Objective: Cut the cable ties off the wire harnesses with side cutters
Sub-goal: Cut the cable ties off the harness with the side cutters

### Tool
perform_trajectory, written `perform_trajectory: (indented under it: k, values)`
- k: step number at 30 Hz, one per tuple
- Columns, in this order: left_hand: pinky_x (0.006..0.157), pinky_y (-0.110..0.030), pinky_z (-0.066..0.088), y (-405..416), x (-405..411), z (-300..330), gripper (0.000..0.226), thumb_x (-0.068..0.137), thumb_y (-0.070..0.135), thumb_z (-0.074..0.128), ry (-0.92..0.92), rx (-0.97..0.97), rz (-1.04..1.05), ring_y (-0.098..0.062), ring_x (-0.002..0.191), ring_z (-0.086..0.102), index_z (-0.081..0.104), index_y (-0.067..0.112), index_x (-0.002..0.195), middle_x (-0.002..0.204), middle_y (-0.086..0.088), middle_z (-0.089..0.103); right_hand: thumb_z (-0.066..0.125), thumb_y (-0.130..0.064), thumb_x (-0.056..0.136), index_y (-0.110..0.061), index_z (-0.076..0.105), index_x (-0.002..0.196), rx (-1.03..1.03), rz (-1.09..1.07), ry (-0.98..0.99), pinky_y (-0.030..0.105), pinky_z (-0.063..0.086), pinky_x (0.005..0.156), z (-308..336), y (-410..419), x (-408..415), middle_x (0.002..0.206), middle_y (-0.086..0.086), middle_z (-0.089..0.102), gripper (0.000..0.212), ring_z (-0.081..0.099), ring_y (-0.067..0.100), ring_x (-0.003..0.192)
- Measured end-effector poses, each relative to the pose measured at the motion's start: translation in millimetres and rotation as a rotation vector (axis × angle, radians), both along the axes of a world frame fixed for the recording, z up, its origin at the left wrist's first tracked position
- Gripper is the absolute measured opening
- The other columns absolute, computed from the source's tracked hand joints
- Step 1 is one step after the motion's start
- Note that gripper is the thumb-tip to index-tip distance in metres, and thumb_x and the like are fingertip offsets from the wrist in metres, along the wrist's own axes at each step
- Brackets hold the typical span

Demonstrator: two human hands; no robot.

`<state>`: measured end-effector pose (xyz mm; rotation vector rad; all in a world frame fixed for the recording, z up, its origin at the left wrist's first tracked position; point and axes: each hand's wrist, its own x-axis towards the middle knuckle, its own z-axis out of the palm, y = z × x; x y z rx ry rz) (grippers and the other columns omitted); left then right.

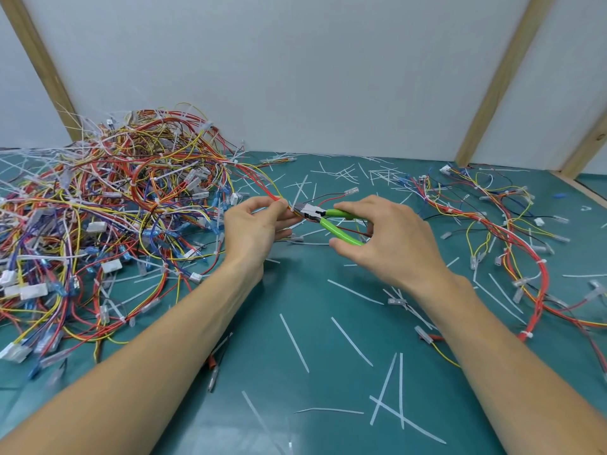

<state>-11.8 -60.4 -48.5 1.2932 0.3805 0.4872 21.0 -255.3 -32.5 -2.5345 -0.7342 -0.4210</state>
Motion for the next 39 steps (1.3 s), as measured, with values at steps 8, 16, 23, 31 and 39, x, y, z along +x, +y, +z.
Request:
perform_trajectory:
  k: [8, 16, 23, 31, 39]
  values:
    - [0.065, -0.026, 0.062, 2.6, -0.1, -0.3, 0.009, 0.091, 0.005, 0.064, 0.032, -0.023, 0.034, -0.022, 0.075, 0.077, 0.066, 0.006, 0.082, 0.073, -0.006, 0.076, 0.073, -0.051, 0.077, -0.050, 0.065, 0.127, 0.002, 0.013, 0.009, 0.028, 0.037, 0.075, 2.3, -2.0, 1.6, 0.116, -0.022, 0.064, 0.051, 0.050, 0.006, 0.090]
    - [0.066, -0.026, 0.062, 4.0, 0.5, -1.2, 0.006, 0.090, 0.005, 0.065, 0.039, -0.032, 0.041, -0.022, 0.075, 0.077, 0.067, 0.005, 0.083, 0.073, -0.006, 0.076, 0.073, -0.051, 0.077, -0.050, 0.066, 0.125, 0.023, 0.014, 0.017, 0.027, 0.036, 0.072, 2.2, -1.3, 0.8, 0.099, -0.026, 0.055, 0.048, 0.047, 0.005, 0.085]
    - [0.066, -0.026, 0.062, 2.4, 0.5, -1.6, 0.009, 0.090, 0.006, 0.066, 0.038, -0.019, 0.038, -0.021, 0.074, 0.077, 0.067, 0.006, 0.082, 0.072, -0.006, 0.076, 0.073, -0.054, 0.079, -0.052, 0.066, 0.124, 0.052, 0.024, 0.021, 0.027, 0.036, 0.073, 1.1, -0.4, -0.7, 0.093, -0.027, 0.054, 0.046, 0.045, 0.003, 0.084]
    - [0.063, -0.024, 0.061, 0.5, 0.5, -1.3, 0.010, 0.091, 0.006, 0.065, 0.034, -0.002, 0.023, -0.022, 0.076, 0.077, 0.066, 0.006, 0.082, 0.076, -0.009, 0.077, 0.072, -0.055, 0.081, -0.051, 0.068, 0.123, 0.055, 0.029, 0.021, 0.030, 0.036, 0.071, -1.1, 0.3, 0.7, 0.085, -0.026, 0.054, 0.043, 0.045, 0.005, 0.082]
    - [0.065, -0.025, 0.061, 0.8, 1.0, -2.2, 0.008, 0.092, 0.006, 0.064, 0.040, 0.020, 0.032, -0.021, 0.074, 0.077, 0.067, 0.002, 0.086, 0.075, -0.009, 0.077, 0.071, -0.056, 0.083, -0.052, 0.067, 0.123, 0.034, 0.038, 0.048, 0.031, 0.040, 0.073, -3.3, 1.2, 1.3, 0.107, -0.022, 0.067, 0.040, 0.048, 0.006, 0.086]
